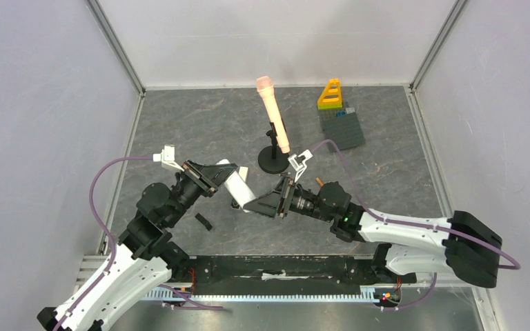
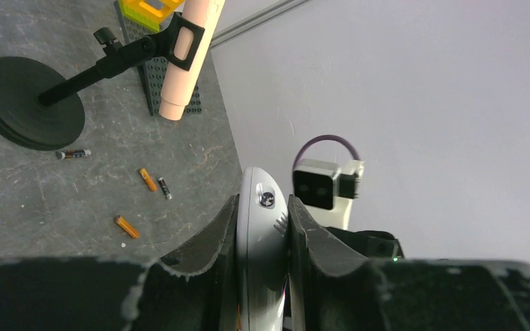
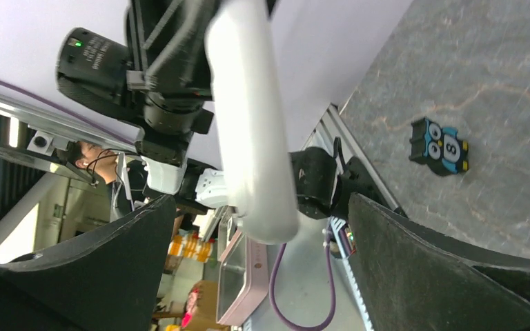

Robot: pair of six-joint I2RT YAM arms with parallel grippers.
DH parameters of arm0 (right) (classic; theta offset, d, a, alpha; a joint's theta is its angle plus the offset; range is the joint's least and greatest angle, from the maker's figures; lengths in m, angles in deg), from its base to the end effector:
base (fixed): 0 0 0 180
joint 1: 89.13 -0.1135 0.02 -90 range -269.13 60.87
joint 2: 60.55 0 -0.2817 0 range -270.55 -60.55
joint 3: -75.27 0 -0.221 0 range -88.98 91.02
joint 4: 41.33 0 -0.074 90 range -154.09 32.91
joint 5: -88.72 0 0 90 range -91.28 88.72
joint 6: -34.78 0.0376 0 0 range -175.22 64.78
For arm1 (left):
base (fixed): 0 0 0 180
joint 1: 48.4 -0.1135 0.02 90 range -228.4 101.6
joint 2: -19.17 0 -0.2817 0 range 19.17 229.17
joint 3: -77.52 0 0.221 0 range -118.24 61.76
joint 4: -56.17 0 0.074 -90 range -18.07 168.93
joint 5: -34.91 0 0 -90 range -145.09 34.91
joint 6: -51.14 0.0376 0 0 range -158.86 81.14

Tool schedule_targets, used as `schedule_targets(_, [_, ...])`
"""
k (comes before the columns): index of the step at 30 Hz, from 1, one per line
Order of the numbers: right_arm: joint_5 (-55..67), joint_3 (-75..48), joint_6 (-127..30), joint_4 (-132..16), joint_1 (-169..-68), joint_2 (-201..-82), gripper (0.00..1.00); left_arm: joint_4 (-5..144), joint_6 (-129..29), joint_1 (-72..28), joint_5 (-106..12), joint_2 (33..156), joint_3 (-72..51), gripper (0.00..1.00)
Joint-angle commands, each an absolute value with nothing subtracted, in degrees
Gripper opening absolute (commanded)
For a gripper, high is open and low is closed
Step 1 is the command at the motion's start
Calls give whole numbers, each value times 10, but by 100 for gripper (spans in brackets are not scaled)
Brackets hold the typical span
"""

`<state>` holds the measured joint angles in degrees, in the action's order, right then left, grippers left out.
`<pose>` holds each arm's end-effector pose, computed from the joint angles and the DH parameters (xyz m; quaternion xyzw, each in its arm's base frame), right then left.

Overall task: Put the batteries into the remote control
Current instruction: Turn over the remote control.

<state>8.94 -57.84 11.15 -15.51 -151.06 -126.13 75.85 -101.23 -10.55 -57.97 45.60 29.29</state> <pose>0.0991 0.1999 0.3130 -0.0412 0.6612 0.6977 0.2725 0.0678 -0.0503 0.3251 -0.1650 0.6740 -0.5411 0.4750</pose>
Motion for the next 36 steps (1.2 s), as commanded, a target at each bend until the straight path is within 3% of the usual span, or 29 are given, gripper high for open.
schedule_targets(1, [85,-585,182,-74,-1526,-1293,98,768,-1082,-107,-593,459,269,2])
schedule_targets(7, [56,-607,228,17,-1529,-1304,74,763,-1093,-107,-577,458,281,2])
schedule_targets(13, [61,-596,247,18,-1529,-1316,38,762,-1094,-108,-559,458,289,7])
schedule_targets(15, [62,-597,249,10,-1529,-1315,28,760,-1092,-107,-554,457,291,15])
schedule_targets(17, [62,-598,247,-9,-1529,-1310,22,770,-1082,-107,-539,449,291,33])
schedule_targets(19, [65,-602,242,-15,-1528,-1302,17,783,-1066,-108,-529,437,288,50])
schedule_targets(22, [95,-603,227,-39,-1515,-1287,15,842,-1019,-108,-510,417,267,59])
schedule_targets(28, [208,-591,175,-134,-1470,-1237,15,963,-921,-107,-466,407,188,65])
schedule_targets(36, [300,-557,92,-264,-1460,-1169,16,994,-842,-108,-353,476,138,66])
